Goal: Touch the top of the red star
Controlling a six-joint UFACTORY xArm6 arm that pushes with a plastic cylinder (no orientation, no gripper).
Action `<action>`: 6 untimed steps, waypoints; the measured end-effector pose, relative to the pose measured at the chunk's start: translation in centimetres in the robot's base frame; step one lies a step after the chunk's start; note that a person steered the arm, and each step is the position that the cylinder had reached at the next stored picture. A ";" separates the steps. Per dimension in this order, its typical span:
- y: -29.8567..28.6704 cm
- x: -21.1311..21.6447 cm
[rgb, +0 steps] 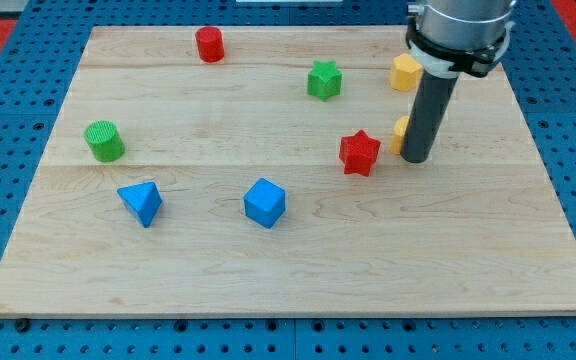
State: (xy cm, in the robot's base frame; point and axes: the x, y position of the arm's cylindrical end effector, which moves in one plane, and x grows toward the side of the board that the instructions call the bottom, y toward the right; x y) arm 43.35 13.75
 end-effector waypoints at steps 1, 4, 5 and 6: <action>-0.1 -1.0; -3.3 -3.3; -7.8 -3.4; -8.7 -6.4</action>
